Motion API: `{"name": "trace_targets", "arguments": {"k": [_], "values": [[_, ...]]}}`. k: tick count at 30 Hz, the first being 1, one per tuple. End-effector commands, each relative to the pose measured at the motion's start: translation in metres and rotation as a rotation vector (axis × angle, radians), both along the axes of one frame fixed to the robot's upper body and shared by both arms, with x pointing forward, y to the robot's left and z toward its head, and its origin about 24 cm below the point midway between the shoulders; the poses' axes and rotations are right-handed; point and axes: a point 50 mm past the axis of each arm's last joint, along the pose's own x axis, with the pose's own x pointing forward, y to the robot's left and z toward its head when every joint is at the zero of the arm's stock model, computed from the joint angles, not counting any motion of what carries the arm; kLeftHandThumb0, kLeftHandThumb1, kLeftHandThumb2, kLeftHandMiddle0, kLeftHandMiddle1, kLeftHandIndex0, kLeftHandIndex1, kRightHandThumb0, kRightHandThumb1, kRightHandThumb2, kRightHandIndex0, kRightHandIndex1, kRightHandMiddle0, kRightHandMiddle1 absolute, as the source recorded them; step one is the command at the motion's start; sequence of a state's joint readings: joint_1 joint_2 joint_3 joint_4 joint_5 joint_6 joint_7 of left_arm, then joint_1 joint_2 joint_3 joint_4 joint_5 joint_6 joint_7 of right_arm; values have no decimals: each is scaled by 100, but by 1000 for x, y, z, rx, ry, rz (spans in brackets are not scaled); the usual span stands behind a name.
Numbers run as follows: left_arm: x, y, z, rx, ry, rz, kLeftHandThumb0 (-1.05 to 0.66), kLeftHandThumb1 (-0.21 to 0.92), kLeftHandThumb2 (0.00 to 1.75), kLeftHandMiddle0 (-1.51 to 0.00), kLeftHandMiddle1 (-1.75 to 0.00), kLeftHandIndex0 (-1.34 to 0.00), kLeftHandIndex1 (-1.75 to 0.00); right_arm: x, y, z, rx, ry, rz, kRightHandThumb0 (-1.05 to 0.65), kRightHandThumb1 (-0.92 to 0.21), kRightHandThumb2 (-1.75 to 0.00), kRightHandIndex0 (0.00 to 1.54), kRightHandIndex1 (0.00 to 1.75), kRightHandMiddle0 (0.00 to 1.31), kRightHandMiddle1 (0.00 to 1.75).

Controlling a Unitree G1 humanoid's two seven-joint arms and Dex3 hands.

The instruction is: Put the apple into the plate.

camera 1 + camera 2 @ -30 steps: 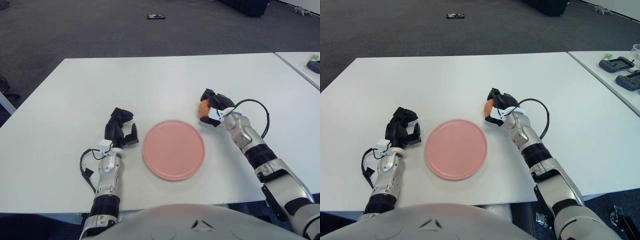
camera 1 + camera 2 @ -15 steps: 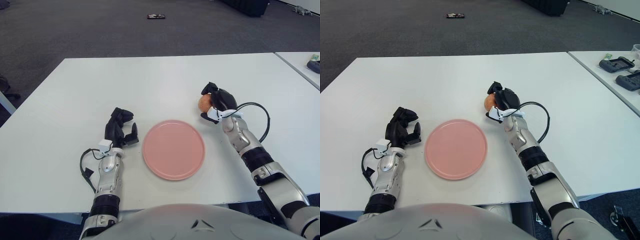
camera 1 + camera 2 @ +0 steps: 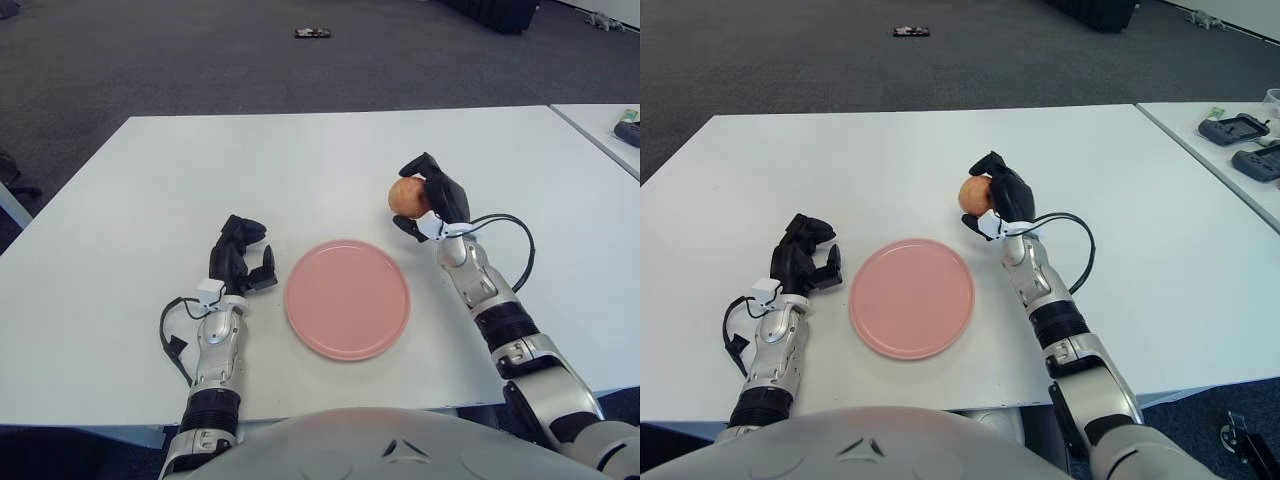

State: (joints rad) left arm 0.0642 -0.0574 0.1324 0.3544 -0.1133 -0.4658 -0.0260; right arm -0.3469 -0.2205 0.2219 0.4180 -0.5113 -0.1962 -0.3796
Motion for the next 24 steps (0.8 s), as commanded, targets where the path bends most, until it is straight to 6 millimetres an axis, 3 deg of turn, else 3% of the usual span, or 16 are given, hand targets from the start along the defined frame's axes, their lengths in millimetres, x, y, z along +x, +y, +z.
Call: {"name": "trace_targets", "arguments": {"k": [1,7,14,24], "values": [[-12,1,-18,-23,97,7,-1,29,136,-62,-172,-42,-175,-2,-2,10,67,-66,-6,0,10,-174,98,159,69,175],[-12,1,-17,-1,98,8,-1,26,140,-64,-172,-45,-175,-6,-1,17,98,-114,15,0,11,-174,98,159,70,175],[-12,1,-18,4,104,10,-1,8,160,-77,-174,-58,-174,-16,5,28,120,-137,92,0,11,-175,98,160,70,175],[-12,2,-19,0,123,10,-1,5,163,-80,-175,-59,-173,-30,13,39,100,-116,318,0,11,-175,98,159,71,175]]}}
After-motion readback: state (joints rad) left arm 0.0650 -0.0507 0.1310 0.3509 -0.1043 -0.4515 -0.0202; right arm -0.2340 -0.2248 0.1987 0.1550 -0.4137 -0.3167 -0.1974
